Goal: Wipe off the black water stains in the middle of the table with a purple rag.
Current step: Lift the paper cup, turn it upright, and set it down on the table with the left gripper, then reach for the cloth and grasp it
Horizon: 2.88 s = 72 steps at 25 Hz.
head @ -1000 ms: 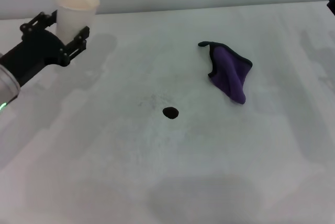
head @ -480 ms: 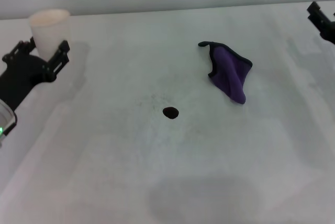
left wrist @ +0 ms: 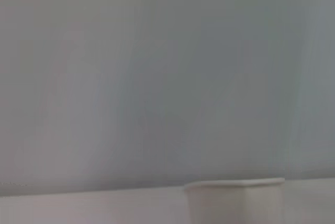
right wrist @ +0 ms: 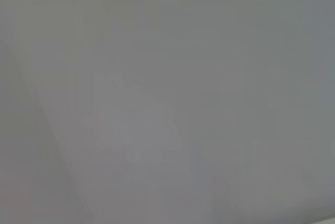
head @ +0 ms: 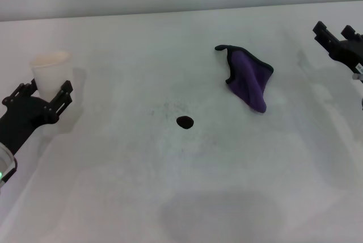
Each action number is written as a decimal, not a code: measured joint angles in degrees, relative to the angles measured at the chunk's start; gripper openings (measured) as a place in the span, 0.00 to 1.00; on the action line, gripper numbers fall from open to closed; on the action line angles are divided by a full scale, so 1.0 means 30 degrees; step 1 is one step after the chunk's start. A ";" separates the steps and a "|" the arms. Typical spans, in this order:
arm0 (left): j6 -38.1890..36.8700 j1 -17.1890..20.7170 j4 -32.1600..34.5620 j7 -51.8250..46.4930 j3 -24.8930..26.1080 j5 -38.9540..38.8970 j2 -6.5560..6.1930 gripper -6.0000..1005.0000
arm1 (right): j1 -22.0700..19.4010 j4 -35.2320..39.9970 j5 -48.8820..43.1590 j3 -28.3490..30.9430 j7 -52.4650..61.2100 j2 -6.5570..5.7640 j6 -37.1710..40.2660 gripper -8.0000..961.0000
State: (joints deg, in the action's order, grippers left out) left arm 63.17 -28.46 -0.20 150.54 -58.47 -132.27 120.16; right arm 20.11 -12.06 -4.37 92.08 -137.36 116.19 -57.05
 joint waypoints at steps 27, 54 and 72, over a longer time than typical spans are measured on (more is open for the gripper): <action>0.0005 0.0409 -0.0989 0.2362 0.0035 0.0745 0.0058 0.72 | 0.0654 -0.0099 0.0046 -0.1225 0.0202 0.0000 0.0517 0.88; 0.2260 0.2159 -0.1545 0.2359 0.0133 0.0727 0.0072 0.89 | 0.0710 -0.0143 0.0063 -0.1253 0.0200 0.0000 0.0471 0.87; 0.6833 0.5996 -0.1536 0.2335 0.3415 -0.0224 -0.0189 0.88 | 0.0803 -0.1098 -0.0210 -0.3619 0.3029 -0.0395 0.0195 0.86</action>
State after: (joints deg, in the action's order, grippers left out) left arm 83.67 -10.47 -4.81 157.54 -48.23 -132.94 119.59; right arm 22.52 -15.35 -5.00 81.22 -128.27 115.01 -56.46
